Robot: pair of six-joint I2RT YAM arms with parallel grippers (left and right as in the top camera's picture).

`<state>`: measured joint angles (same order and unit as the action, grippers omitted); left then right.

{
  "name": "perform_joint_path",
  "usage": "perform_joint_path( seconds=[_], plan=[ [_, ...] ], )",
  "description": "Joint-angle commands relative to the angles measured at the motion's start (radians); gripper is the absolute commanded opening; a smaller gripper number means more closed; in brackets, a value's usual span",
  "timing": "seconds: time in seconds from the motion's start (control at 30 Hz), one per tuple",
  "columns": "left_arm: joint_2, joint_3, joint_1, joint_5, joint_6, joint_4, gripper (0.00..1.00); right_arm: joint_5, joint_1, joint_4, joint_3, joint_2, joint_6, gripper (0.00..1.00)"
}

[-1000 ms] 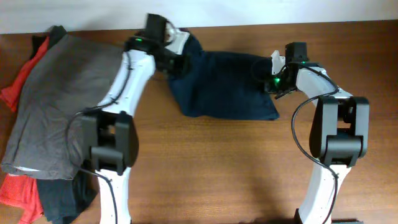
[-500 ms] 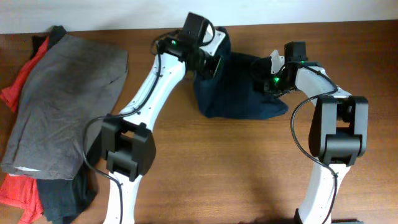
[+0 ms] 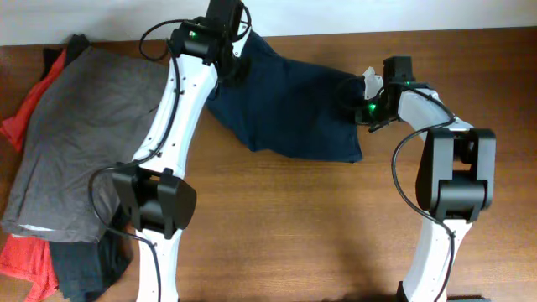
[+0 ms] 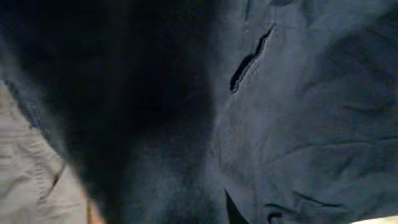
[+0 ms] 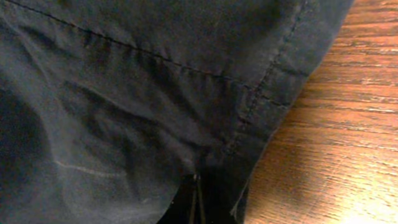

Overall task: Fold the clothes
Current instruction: 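Fold the left end over toward the right gripper with the left gripper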

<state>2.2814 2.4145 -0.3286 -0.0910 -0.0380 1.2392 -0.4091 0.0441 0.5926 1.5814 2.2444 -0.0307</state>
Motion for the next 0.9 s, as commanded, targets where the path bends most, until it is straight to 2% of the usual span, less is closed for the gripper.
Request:
perform_joint_path(
  seconds=[0.0, 0.2, 0.57, 0.87],
  plan=[
    [-0.032, 0.029, -0.002, -0.065, -0.015, 0.003, 0.01, 0.050, -0.031, 0.073, -0.064, 0.131, -0.003, 0.04],
    [-0.031, 0.029, -0.029, -0.062, -0.014, -0.003, 0.01, 0.051, -0.031, 0.064, -0.062, 0.131, -0.004, 0.04],
    [-0.005, 0.028, -0.162, 0.089, 0.002, -0.060, 0.01, 0.050, -0.031, 0.062, -0.062, 0.131, -0.004, 0.04],
    [0.116, 0.027, -0.246, 0.164, 0.052, -0.147, 0.01, 0.051, -0.031, 0.062, -0.062, 0.131, -0.004, 0.04]
  ],
)
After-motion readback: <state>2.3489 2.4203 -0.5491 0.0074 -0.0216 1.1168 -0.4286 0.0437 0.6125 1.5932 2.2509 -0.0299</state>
